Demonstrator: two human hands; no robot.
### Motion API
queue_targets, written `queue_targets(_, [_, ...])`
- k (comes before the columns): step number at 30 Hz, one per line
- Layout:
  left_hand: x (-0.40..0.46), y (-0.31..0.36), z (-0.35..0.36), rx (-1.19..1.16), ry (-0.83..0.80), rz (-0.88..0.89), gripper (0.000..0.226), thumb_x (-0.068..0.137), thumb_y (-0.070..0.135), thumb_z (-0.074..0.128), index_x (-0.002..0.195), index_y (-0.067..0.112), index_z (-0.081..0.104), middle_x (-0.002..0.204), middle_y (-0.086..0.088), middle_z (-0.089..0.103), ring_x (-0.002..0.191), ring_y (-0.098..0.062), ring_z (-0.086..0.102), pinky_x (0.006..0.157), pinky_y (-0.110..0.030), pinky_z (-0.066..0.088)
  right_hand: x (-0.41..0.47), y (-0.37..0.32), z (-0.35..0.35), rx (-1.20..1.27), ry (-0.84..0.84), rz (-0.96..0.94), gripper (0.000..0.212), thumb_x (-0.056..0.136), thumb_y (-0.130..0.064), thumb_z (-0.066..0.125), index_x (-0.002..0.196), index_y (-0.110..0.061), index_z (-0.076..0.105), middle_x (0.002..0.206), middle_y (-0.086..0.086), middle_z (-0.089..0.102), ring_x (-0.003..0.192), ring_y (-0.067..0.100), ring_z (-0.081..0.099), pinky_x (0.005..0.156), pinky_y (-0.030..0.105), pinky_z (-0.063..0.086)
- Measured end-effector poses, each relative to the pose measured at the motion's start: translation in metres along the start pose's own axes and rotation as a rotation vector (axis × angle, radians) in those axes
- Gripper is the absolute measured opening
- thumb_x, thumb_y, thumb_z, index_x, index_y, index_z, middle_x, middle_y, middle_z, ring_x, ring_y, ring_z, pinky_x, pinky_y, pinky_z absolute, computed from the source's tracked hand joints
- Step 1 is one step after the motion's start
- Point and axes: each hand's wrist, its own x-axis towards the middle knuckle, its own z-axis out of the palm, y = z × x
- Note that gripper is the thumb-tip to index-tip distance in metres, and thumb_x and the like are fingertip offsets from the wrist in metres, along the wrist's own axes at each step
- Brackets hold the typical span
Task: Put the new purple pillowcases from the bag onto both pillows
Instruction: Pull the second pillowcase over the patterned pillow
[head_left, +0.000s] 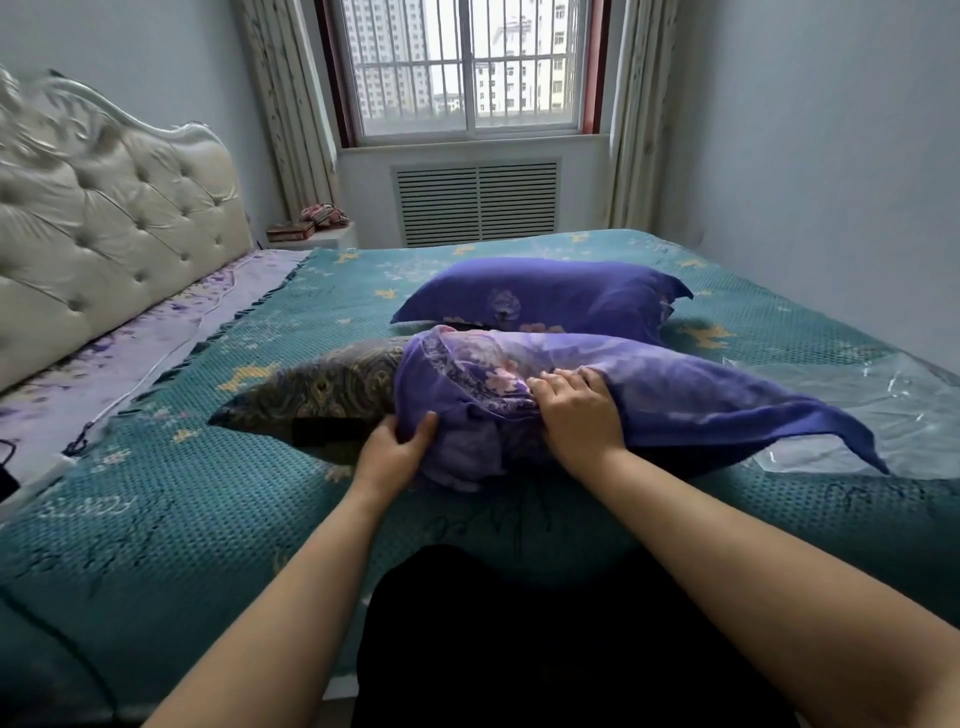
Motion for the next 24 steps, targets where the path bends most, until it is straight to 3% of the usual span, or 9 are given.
queue_targets(3, [0.001,0.003,-0.001,0.053,0.092,0.088,0.033,0.079,0.029,0.074,0.093,0.002,0.060,0.090,-0.019,0.067,0.087,-0.032,0.064,0.070,-0.034,0.043,0.016,0.004,-0.011,0.076,0.013,0.018,0.024,0.071,-0.020,0.040,0.065,-0.019,0.064,0.060,0.000,0.067,0.057,0.022,0.064,0.070,0.030,0.044])
queue_targets(5, [0.003,0.012,-0.017,0.155,0.300,0.178,0.024,0.083,0.024,0.068,0.091,0.005,0.054,0.085,-0.024,0.065,0.082,-0.041,0.062,0.064,-0.037,0.038,0.033,0.014,-0.022,0.058,0.061,-0.006,0.015,0.067,-0.018,0.050,0.067,-0.020,0.064,0.060,-0.001,0.067,0.055,0.021,0.063,0.073,0.033,0.037])
queue_targets(8, [0.010,0.058,-0.046,0.360,0.449,0.397,0.041,0.084,0.036,0.065,0.109,0.008,0.049,0.091,-0.024,0.065,0.084,-0.044,0.062,0.066,-0.043,0.043,0.069,0.049,-0.043,0.011,0.202,-0.054,0.006,0.073,-0.015,0.062,0.072,-0.021,0.066,0.060,-0.002,0.066,0.056,0.021,0.063,0.084,0.036,0.034])
queue_targets(10, [0.017,0.094,-0.063,0.504,0.535,0.543,0.052,0.083,0.053,0.059,0.111,0.010,0.052,0.093,-0.020,0.067,0.083,-0.041,0.063,0.064,-0.041,0.044,0.093,0.074,-0.063,-0.008,0.133,-0.100,0.004,0.079,-0.020,0.062,0.079,-0.020,0.066,0.067,0.003,0.069,0.064,0.024,0.066,0.091,0.040,0.038])
queue_targets(13, [0.038,0.131,-0.081,0.561,0.621,0.622,0.051,0.081,0.062,0.057,0.098,0.014,0.055,0.086,-0.013,0.068,0.078,-0.035,0.064,0.063,-0.038,0.044,0.125,0.096,-0.084,-0.035,-0.079,-0.035,0.026,0.088,-0.031,0.049,0.103,-0.021,0.068,0.096,0.009,0.072,0.093,0.027,0.065,0.100,0.039,0.028])
queue_targets(16, [0.074,0.134,-0.075,0.478,0.465,0.432,0.047,0.084,0.050,0.062,0.109,0.013,0.049,0.097,-0.012,0.068,0.093,-0.035,0.063,0.077,-0.040,0.046,0.137,0.098,-0.074,-0.102,-0.140,0.085,0.024,0.093,-0.030,0.046,0.107,-0.021,0.064,0.106,0.009,0.069,0.101,0.027,0.061,0.101,0.040,0.027])
queue_targets(19, [0.085,0.104,-0.036,0.547,0.108,0.118,0.070,0.084,0.064,0.051,0.122,0.005,0.047,0.119,-0.020,0.061,0.110,-0.036,0.057,0.089,-0.038,0.043,0.114,0.079,-0.028,0.020,-0.427,0.217,0.041,0.094,-0.050,0.040,0.118,-0.020,0.056,0.122,0.012,0.059,0.113,0.030,0.054,0.099,0.043,0.034])
queue_targets(22, [0.072,0.070,-0.002,0.578,-0.115,0.001,0.091,0.073,0.082,0.040,0.111,0.002,0.060,0.113,-0.022,0.064,0.105,-0.034,0.061,0.085,-0.037,0.048,0.073,0.051,0.017,0.231,-0.624,0.266,0.059,0.094,-0.059,0.031,0.134,-0.019,0.046,0.143,0.013,0.044,0.131,0.030,0.041,0.109,0.045,0.030])
queue_targets(24, [0.071,0.057,0.013,0.572,-0.200,0.012,0.079,0.072,0.077,0.052,0.098,0.004,0.066,0.100,-0.017,0.068,0.095,-0.031,0.064,0.078,-0.035,0.049,0.055,0.035,0.030,0.321,-0.623,0.237,0.061,0.096,-0.055,0.028,0.144,-0.018,0.035,0.154,0.005,0.030,0.142,0.023,0.025,0.116,0.044,0.015])
